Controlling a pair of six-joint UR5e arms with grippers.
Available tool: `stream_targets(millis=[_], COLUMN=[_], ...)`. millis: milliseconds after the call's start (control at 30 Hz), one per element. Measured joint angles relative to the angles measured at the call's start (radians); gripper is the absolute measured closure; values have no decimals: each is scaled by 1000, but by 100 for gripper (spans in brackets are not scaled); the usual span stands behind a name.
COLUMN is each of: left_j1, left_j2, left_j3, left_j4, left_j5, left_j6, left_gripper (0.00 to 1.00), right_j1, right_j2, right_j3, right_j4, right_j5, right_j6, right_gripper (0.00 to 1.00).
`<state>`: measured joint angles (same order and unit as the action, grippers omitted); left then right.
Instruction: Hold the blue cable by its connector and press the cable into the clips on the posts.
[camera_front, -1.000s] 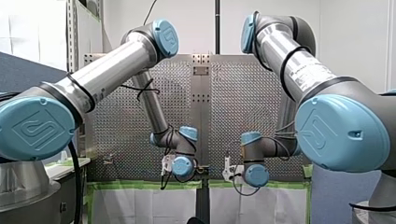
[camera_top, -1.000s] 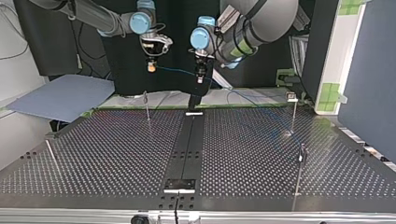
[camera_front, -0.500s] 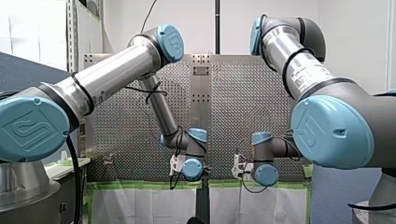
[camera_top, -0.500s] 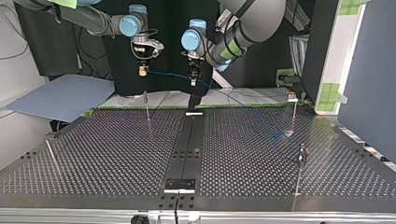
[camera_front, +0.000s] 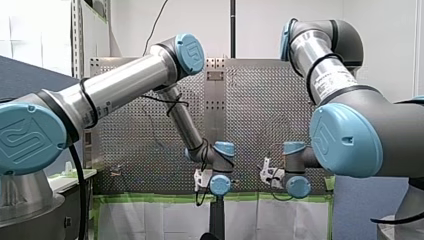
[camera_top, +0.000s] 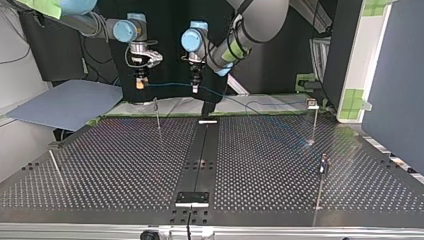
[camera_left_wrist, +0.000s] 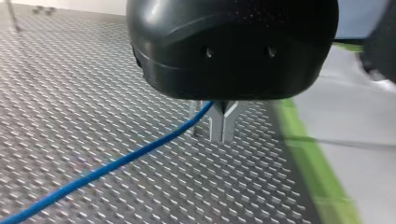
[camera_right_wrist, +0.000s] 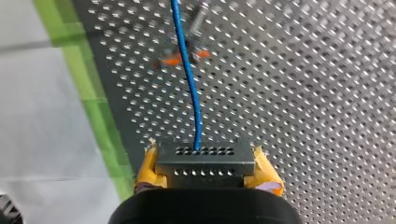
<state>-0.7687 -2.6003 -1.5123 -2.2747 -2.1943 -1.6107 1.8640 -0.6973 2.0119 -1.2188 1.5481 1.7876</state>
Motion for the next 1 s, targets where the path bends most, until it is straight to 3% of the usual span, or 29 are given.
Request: stream_targets(millis=[100,233,567,700,833,1000], left_j1=[-21,-46,-67,-70,-67,-63], left_j2=[-1,-3,-80,-116,-150,-166], left_j3=[24,54,150,187,221,261], left_j4=[23,36,-25,-47,-49,-48], left_j5=[-23,-46,-16,-13,-13,-12], left_j6=[0,-3,-24,-31,-39,-42], left_gripper=[100,100,100,100,100,100], right_j1=[-26,-59,-142,-180,-197,-198], right_j2=[0,1,1,1,3,17], right_j3=[-2,-3,-3,-10,-25,-50], right_j4=[-25,-37,-28,-34,-35,-34], right_j5=[-26,-55,-136,-171,-188,-201], right_j6=[13,12,14,7,2,1], right_gripper=[100,100,100,100,100,100])
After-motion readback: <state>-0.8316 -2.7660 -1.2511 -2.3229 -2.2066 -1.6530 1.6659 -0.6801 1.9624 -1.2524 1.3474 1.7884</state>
